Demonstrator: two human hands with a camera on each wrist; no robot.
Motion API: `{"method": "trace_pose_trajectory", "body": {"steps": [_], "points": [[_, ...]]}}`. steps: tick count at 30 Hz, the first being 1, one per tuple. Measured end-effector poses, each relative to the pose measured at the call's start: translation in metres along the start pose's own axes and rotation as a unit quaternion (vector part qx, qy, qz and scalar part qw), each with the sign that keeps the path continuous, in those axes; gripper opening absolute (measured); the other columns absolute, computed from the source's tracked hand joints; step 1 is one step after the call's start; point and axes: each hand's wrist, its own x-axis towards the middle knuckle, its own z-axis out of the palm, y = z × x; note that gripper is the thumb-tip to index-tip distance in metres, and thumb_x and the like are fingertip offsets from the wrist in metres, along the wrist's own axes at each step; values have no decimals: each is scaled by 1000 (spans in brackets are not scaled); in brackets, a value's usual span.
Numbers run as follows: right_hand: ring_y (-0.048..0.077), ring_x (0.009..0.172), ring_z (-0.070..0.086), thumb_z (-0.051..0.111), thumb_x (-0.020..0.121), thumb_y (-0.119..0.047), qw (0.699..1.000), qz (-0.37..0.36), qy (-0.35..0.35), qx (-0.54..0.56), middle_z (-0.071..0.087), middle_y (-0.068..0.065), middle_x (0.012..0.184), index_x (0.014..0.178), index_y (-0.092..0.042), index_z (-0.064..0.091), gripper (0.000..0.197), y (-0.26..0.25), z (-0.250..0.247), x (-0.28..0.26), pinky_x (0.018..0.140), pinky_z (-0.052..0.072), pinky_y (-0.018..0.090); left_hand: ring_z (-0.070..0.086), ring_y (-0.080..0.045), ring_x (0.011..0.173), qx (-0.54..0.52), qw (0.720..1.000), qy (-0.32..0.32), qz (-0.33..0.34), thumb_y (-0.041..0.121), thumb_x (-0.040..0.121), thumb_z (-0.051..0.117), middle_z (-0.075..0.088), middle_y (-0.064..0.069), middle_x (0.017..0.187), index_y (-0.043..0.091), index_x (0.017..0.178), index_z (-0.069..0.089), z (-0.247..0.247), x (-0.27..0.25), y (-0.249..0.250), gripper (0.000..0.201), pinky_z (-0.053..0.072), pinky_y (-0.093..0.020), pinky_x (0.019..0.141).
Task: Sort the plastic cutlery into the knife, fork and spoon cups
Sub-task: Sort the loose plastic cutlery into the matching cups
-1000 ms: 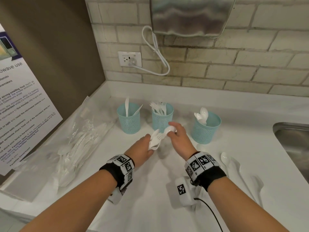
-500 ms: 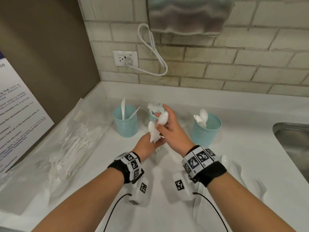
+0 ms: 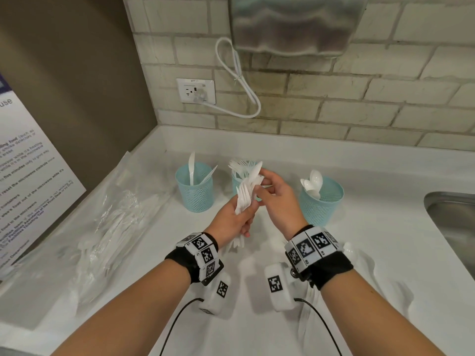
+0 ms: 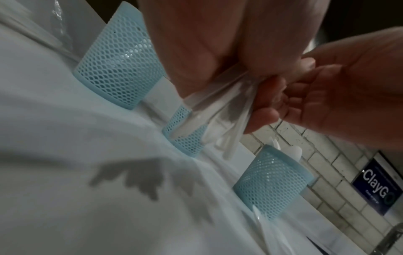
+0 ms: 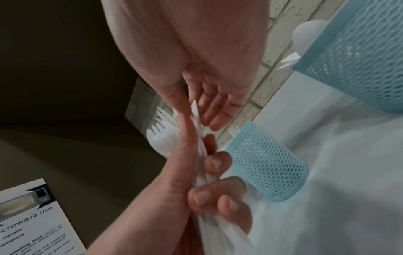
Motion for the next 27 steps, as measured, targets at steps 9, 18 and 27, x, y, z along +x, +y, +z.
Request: {"method": "trace_pose_trajectory", "body": {"steps": [9,18,27], "points": [[6,64,54,50,94,-5,999,8,17,47,58,-3,81,102,-18,61,19,-7,-4,-2,60,48,16,48,-15,42,-60,998,11,-4,40,94,49,56,-6,68,8,98,58,-4,-6,11,34,54,-36,58],[2,53,51,51,96,-21,998,17,-41,49,56,2,76,107,-14,60,16,-5,22,-10,54,42,14,50,-12,48,-27,998,48,26,35,98,44,55,-4,68,17,117,60,-22,-9,19,31,53,-33,54],[12,61,47,33,103,-22,997,-73,31,25,48,7,77,104,-13,50,19,-61,44,39,47,41,10,60,-15,54,-13,987,157,15,31,98,45,63,-6,81,6,107,54,-83,-12,23,28,51,-28,45]]}}
